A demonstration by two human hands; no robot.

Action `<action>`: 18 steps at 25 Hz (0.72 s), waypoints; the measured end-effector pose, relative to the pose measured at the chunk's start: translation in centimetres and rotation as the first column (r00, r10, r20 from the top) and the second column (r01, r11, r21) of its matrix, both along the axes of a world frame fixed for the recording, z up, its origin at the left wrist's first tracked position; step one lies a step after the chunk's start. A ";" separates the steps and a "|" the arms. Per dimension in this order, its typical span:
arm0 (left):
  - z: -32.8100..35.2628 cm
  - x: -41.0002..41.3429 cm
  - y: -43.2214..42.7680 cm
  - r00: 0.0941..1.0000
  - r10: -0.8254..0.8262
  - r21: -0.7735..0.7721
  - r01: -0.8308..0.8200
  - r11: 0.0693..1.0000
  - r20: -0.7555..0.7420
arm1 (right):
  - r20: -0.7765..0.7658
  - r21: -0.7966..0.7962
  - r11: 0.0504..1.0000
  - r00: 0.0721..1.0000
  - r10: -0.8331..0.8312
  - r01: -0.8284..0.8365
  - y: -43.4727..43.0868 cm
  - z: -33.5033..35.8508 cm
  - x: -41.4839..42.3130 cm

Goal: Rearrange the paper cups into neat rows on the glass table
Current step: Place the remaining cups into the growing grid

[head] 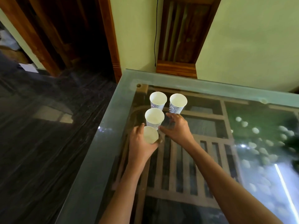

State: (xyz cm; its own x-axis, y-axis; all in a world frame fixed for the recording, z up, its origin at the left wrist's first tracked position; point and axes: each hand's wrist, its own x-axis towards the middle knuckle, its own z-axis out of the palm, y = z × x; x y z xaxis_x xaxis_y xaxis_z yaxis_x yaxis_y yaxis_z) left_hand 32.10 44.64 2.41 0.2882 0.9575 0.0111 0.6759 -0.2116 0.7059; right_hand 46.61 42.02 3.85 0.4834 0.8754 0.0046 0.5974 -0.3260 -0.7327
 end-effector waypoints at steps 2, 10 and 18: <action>-0.2 -0.8 0.6 1.000 0.028 0.005 -0.028 1.000 0.007 | 0.002 0.014 1.000 1.000 0.003 -0.003 1.1 -0.6 -0.2; 0.5 -2.5 1.4 0.995 0.071 0.049 -0.075 0.996 0.063 | -0.061 0.125 0.988 0.994 -0.088 0.095 3.6 -2.0 -2.5; 2.6 2.1 -2.5 0.998 -0.061 0.071 0.060 0.996 0.012 | -0.070 0.206 0.957 0.978 -0.194 0.205 -4.9 0.3 2.3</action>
State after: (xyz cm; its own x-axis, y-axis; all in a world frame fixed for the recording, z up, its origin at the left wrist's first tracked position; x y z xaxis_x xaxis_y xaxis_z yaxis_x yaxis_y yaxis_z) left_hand 34.19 42.12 5.04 0.3452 0.9349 0.0821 0.6505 -0.3014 0.6971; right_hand 48.88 37.15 4.10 0.6522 0.7429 0.1508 0.4981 -0.2701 -0.8240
